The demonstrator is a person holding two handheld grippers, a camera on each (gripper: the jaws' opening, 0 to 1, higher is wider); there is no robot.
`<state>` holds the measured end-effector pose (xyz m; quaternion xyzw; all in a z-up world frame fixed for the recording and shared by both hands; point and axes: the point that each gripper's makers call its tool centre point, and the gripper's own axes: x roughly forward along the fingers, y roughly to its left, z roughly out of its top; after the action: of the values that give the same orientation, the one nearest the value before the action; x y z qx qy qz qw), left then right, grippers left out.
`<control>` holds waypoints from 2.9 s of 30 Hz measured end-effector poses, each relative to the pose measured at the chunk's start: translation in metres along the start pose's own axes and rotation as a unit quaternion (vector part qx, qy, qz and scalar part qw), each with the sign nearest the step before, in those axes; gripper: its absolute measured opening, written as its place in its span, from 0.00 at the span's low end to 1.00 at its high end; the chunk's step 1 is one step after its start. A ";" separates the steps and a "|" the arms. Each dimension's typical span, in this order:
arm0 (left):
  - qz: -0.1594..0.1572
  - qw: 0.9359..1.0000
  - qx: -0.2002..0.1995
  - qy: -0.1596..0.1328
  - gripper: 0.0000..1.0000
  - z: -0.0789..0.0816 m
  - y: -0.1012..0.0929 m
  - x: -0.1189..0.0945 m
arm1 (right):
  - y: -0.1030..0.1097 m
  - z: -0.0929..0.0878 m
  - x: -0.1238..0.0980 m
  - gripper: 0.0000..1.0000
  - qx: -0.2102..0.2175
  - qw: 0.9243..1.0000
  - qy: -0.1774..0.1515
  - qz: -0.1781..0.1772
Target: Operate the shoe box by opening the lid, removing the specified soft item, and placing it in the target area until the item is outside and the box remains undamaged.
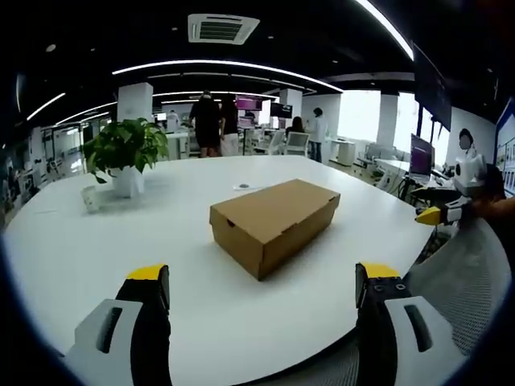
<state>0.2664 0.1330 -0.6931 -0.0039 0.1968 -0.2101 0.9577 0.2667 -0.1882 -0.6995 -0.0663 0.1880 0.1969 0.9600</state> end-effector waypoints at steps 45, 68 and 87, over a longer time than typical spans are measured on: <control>0.005 1.000 -0.015 0.020 1.00 -0.005 0.004 0.001 | -0.004 -0.004 -0.004 0.94 0.016 0.999 0.025 0.013; 0.003 0.999 -0.008 0.038 1.00 -0.005 0.005 0.005 | -0.003 -0.004 0.000 0.94 0.012 0.999 0.036 0.035; -0.013 0.999 0.003 0.038 1.00 0.014 0.001 0.018 | -0.004 0.002 0.008 0.99 0.009 0.998 0.032 0.051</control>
<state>0.2868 0.1256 -0.6868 0.0046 0.2321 -0.2227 0.9468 0.2759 -0.1886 -0.7005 -0.0546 0.2237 0.2412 0.9428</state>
